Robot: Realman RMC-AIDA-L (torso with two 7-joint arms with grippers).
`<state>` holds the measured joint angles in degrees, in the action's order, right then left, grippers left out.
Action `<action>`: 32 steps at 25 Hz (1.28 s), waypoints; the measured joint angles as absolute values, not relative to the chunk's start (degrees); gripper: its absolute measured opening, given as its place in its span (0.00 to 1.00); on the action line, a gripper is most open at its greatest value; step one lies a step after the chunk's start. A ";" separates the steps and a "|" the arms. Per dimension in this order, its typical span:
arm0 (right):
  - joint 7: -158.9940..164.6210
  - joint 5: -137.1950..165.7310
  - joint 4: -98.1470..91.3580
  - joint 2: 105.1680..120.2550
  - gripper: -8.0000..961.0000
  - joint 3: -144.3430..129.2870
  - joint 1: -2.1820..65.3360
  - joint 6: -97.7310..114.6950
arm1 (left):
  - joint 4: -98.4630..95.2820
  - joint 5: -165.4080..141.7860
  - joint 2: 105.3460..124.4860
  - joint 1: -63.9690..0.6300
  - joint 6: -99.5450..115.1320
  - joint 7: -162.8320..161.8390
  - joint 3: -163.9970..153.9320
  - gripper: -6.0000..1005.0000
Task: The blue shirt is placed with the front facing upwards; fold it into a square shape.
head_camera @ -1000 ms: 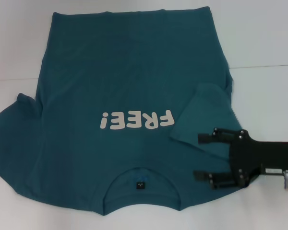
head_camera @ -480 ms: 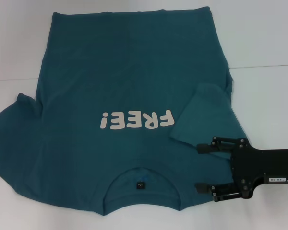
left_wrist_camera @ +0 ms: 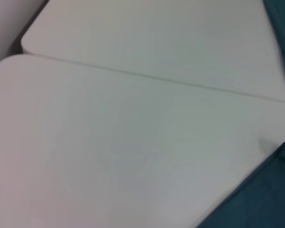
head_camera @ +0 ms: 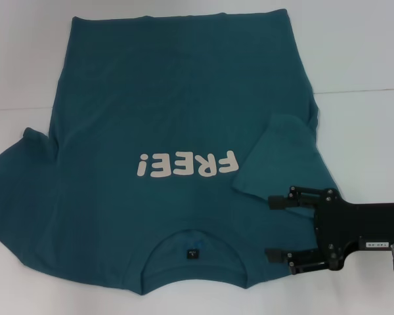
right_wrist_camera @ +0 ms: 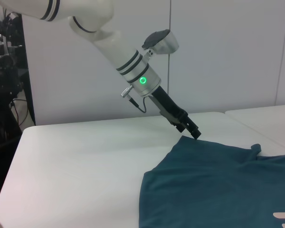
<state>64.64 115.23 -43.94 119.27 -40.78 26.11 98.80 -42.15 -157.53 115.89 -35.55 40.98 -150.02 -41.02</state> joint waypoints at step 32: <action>65.04 115.22 -43.95 119.27 0.96 -40.78 26.63 97.18 | -38.91 -157.59 115.84 -36.12 36.77 -149.24 -41.22 0.86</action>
